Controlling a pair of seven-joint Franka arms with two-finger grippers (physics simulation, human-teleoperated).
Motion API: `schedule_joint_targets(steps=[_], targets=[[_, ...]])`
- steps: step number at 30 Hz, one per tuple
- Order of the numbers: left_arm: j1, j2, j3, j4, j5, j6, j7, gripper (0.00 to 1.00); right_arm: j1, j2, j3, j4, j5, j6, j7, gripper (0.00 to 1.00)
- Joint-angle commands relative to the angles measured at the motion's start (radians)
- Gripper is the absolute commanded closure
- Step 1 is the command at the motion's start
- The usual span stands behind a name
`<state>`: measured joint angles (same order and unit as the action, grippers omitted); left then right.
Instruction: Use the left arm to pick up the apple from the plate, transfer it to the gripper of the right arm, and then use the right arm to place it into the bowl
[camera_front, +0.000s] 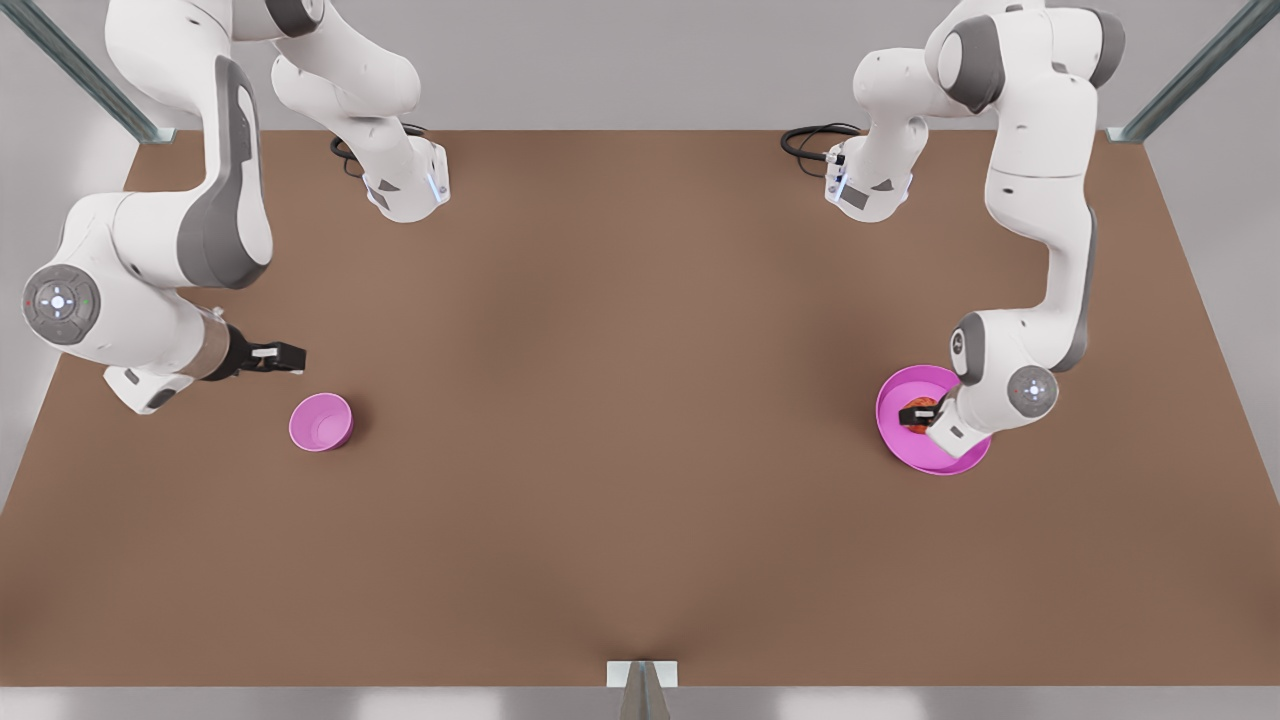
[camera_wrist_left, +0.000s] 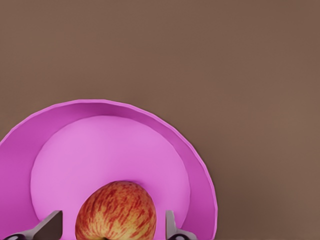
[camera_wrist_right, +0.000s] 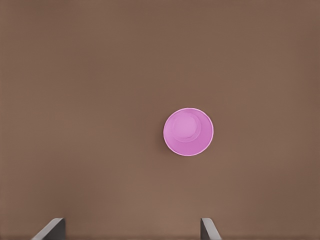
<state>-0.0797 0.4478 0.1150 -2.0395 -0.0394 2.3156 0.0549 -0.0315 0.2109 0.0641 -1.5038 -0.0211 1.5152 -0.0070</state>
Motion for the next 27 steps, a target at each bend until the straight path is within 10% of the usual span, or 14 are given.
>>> schedule_joint_targets(steps=[1,18,27], targets=[[0.0,0.008,0.0,-0.01,0.001,0.042,0.042,0.0,0.001,-0.001,0.0,0.0,-0.002,0.0,0.002,0.0],[0.005,0.063,0.0,-0.011,-0.002,0.042,0.039,0.0,0.004,0.008,0.0,-0.004,-0.003,0.0,0.001,0.0],[0.005,0.052,-0.006,-0.01,-0.005,0.033,0.033,0.31,0.004,0.01,0.0,-0.004,-0.003,0.0,0.001,0.0]])
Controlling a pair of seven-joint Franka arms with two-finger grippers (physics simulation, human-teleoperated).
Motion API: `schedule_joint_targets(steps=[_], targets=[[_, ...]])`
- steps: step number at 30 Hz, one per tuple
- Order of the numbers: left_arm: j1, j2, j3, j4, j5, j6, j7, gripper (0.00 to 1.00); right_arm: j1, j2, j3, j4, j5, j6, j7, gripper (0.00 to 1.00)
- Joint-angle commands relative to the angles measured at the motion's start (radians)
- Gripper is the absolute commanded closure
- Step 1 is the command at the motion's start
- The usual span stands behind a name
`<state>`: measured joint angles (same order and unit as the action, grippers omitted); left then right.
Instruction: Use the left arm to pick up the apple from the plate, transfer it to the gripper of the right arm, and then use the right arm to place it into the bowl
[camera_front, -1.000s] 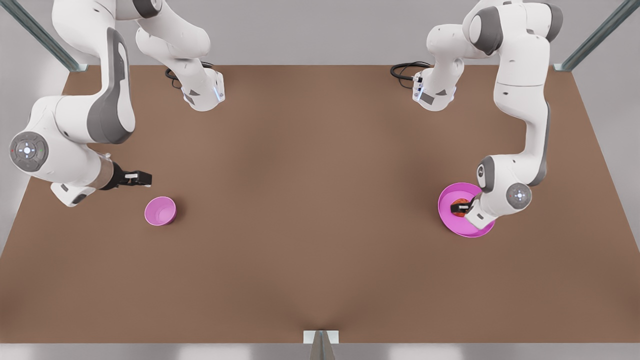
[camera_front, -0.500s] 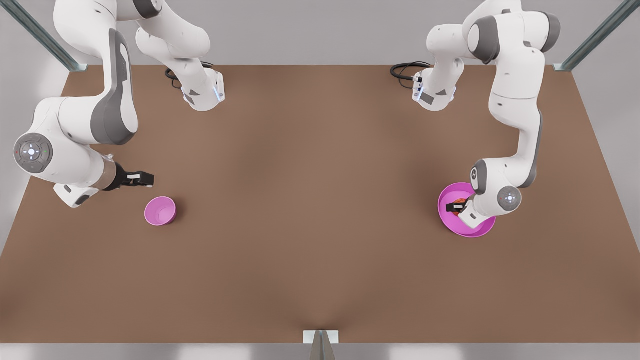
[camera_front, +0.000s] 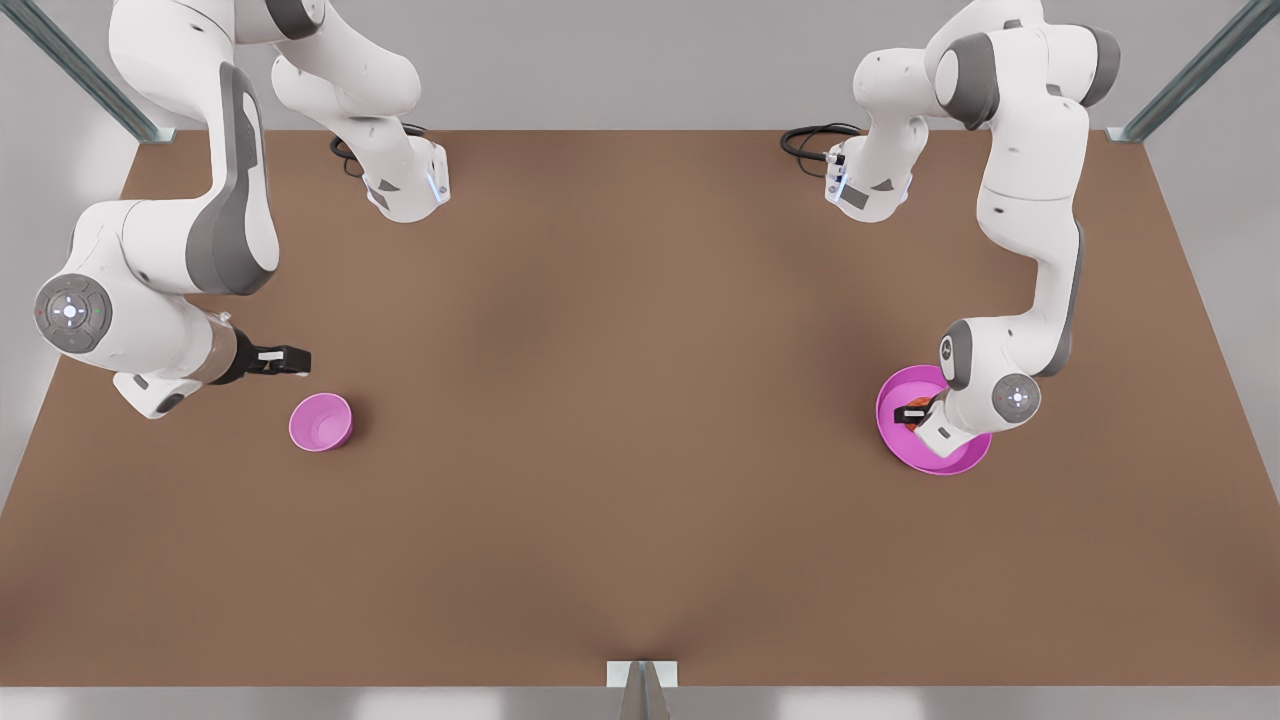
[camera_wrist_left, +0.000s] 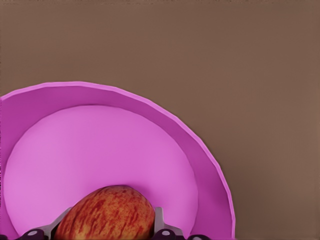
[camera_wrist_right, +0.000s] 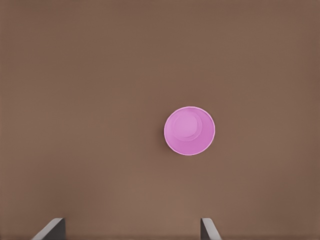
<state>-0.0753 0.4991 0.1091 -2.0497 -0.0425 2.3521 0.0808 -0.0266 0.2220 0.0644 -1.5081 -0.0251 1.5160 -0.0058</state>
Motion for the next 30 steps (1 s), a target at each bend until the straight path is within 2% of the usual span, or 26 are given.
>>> schedule_joint_targets(steps=[1,5,6,7,10,12,15,18,21,23,24,26,30], targets=[[0.0,-0.023,-0.003,0.003,-0.082,-0.017,0.011,0.31,0.0,-0.001,0.0,0.002,0.001,-0.002,0.0,0.0],[0.0,-0.137,-0.008,0.071,-0.364,-0.206,0.013,0.31,0.0,-0.001,0.0,0.003,-0.001,-0.002,0.001,0.0],[-0.006,-0.132,-0.037,0.221,-0.48,-0.399,0.01,0.31,-0.003,0.014,0.003,0.012,0.001,0.001,-0.008,0.0],[-0.032,-0.097,-0.062,0.316,-0.576,-0.49,-0.019,0.31,-0.007,0.059,0.005,0.049,0.039,0.007,-0.143,0.0],[-0.032,0.193,-0.206,0.753,-0.72,-0.8,-0.052,0.31,-0.024,0.23,0.003,0.174,0.281,0.001,-0.512,0.0],[-0.034,0.32,-0.333,0.875,-0.855,-0.786,-0.064,0.31,-0.033,0.362,0.011,0.218,0.511,0.004,-0.818,0.0],[-0.043,0.424,-0.488,0.928,-0.979,-0.6,-0.073,0.31,-0.036,0.493,0.109,0.236,0.809,0.003,-1.062,0.0],[-0.109,0.47,-0.503,0.985,-0.987,-0.427,-0.069,0.31,-0.053,0.563,0.15,0.25,0.933,0.079,-1.408,0.0],[-0.132,0.504,-0.503,1.025,-1.03,-0.39,-0.021,0.31,-0.055,0.563,0.184,0.22,0.975,0.199,-1.732,0.0],[-0.15,0.546,-0.503,1.088,-1.03,-0.35,0.013,0.31,-0.062,0.521,0.222,0.129,1.047,0.339,-1.954,0.0],[-0.162,0.547,-0.503,1.091,-1.03,-0.308,0.014,0.31,-0.064,0.501,0.227,0.096,1.065,0.349,-2.01,0.0],[-0.17,0.547,-0.503,1.091,-1.03,-0.3,0.036,0.31,-0.058,0.424,0.247,-0.047,1.153,0.492,-2.201,0.0],[-0.17,0.549,-0.52,1.089,-1.036,-0.304,0.063,0.31,-0.049,0.447,0.301,-0.058,1.211,0.582,-2.288,0.0]])
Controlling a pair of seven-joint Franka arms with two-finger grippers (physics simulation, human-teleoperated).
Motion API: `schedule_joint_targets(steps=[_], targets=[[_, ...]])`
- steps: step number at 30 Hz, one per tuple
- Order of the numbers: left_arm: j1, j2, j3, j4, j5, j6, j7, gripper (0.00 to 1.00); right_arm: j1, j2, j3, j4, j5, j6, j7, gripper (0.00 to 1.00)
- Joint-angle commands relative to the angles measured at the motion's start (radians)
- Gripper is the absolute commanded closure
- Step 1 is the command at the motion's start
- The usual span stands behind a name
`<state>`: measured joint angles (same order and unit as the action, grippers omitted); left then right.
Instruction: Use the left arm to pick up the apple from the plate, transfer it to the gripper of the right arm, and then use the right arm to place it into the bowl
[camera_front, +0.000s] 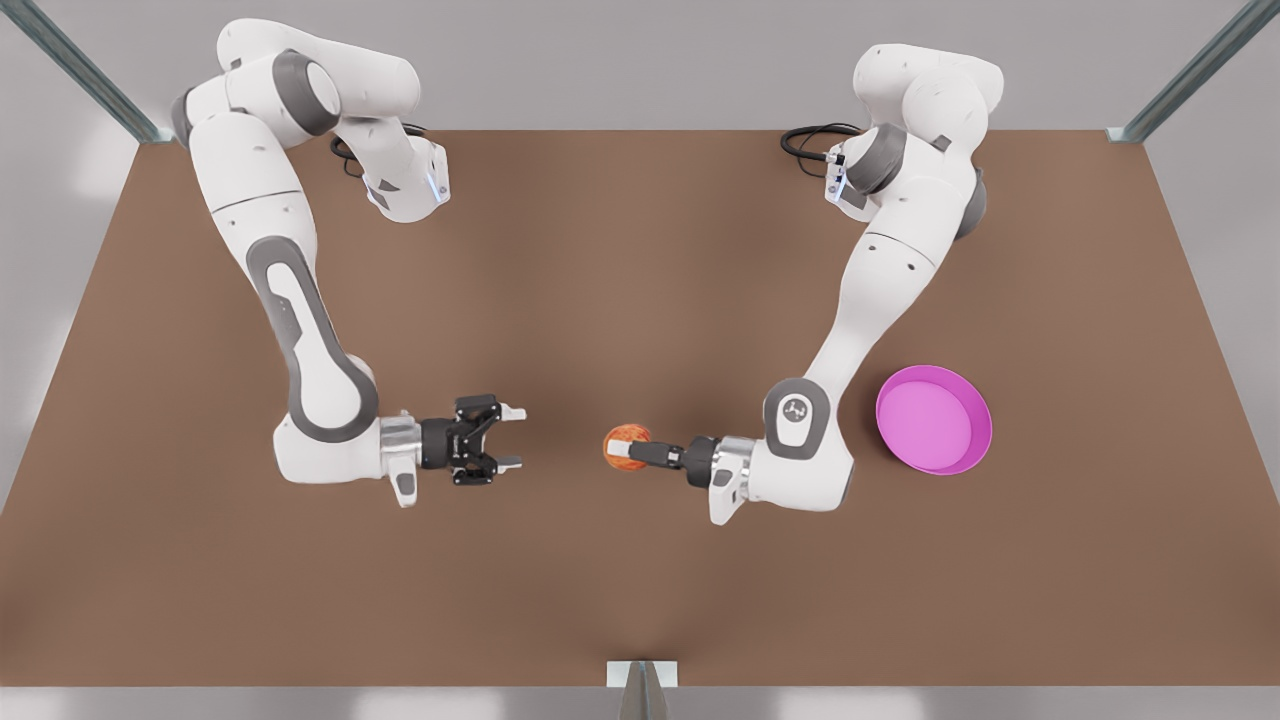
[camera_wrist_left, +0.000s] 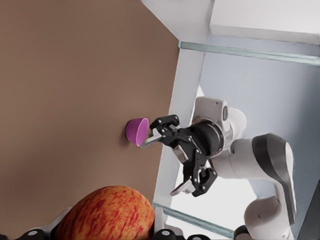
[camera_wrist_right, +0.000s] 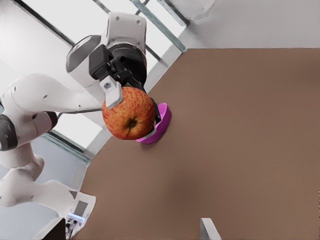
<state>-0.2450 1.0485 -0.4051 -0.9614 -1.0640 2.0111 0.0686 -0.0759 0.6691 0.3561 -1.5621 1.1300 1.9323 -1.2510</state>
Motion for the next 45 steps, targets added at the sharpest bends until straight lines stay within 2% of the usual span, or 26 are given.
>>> schedule_joint_targets(steps=[1,21,32,36,45], targets=[[0.0,-0.001,-0.011,0.0,-0.014,0.037,0.074,0.31,0.002,0.007,0.01,-0.003,0.065,0.169,-1.051,0.0],[0.0,0.005,-0.017,-0.004,-0.045,0.037,0.071,0.3,0.034,0.165,0.224,0.096,0.159,0.323,-1.039,0.0],[-0.007,0.013,-0.018,-0.002,-0.045,0.041,0.073,0.3,0.034,0.19,0.251,0.119,0.163,0.34,-1.015,0.0],[-0.007,0.015,-0.018,-0.002,-0.047,0.041,0.074,0.3,0.016,0.188,0.287,0.109,0.168,0.34,-1.013,0.0],[-0.008,0.015,-0.018,-0.002,-0.047,0.043,0.074,0.3,0.025,0.191,0.296,0.109,0.191,0.363,-1.013,0.0]])
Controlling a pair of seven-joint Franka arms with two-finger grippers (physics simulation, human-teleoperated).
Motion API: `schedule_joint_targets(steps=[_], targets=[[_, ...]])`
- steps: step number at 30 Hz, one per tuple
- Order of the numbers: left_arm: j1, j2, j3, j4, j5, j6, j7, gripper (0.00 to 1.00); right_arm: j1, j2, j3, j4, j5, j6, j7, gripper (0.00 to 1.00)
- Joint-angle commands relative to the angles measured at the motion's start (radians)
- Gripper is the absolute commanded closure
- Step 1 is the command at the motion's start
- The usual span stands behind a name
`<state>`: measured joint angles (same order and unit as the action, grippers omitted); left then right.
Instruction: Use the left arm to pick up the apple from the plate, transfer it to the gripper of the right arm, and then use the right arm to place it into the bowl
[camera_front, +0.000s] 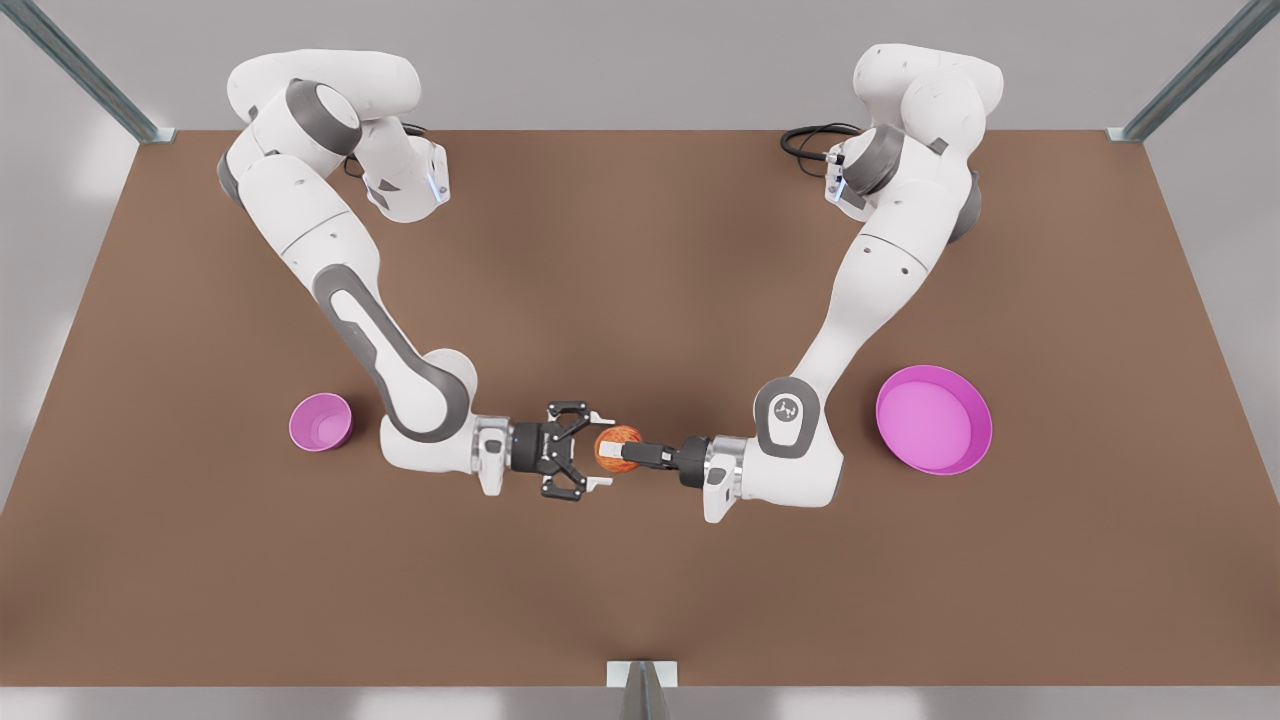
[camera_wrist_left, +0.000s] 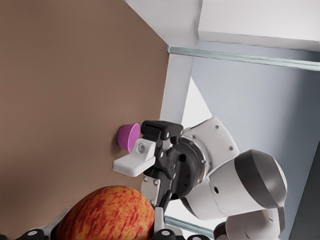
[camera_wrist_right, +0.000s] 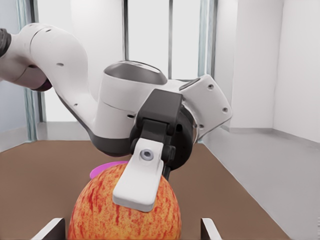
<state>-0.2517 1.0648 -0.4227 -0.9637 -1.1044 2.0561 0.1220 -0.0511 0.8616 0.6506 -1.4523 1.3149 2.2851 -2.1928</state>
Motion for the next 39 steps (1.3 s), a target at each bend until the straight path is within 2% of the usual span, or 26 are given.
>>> schedule_joint_targets(steps=[1,19,20,21,22,25,26,34,35,37,39], targets=[[-0.001,-0.002,-0.001,0.0,-0.006,-0.002,0.021,0.3,0.005,-0.001,0.001,0.001,0.007,0.01,-0.067,0.0],[-0.006,0.001,-0.001,0.0,-0.006,-0.001,0.021,0.3,0.024,0.05,0.032,0.047,0.017,0.045,-0.036,0.01],[-0.006,0.001,-0.001,0.0,-0.006,-0.001,0.021,0.3,0.024,0.05,0.035,0.047,0.017,0.045,-0.036,0.08],[-0.006,0.001,-0.001,0.0,-0.006,-0.001,0.021,0.3,0.024,0.05,0.035,0.047,0.017,0.045,-0.036,0.24],[-0.006,0.001,-0.001,0.0,-0.006,-0.001,0.021,0.3,0.024,0.05,0.035,0.047,0.017,0.045,-0.036,0.31],[-0.006,0.0,-0.001,0.0,-0.006,-0.001,0.019,0.3,0.022,0.05,0.035,0.047,0.015,0.045,-0.036,0.32],[-0.006,0.0,-0.001,0.0,-0.006,-0.001,0.019,0.01,0.02,0.05,0.035,0.046,0.015,0.045,-0.035,0.32],[0.026,-0.017,0.001,0.0,0.001,-0.022,-0.065,0.0,0.004,0.042,0.038,0.044,0.006,0.031,-0.022,0.32],[0.045,-0.036,0.005,0.0,0.003,-0.059,-0.123,0.0,-0.009,0.039,0.038,0.044,0.003,0.027,-0.013,0.32],[0.198,-0.045,0.004,0.002,0.069,-0.292,-0.144,0.0,-0.07,0.024,0.04,0.029,-0.029,-0.012,-0.012,0.32],[0.353,-0.141,0.005,0.002,0.335,-0.486,-0.145,0.0,-0.157,0.02,0.031,0.018,-0.244,-0.114,0.057,0.32]])
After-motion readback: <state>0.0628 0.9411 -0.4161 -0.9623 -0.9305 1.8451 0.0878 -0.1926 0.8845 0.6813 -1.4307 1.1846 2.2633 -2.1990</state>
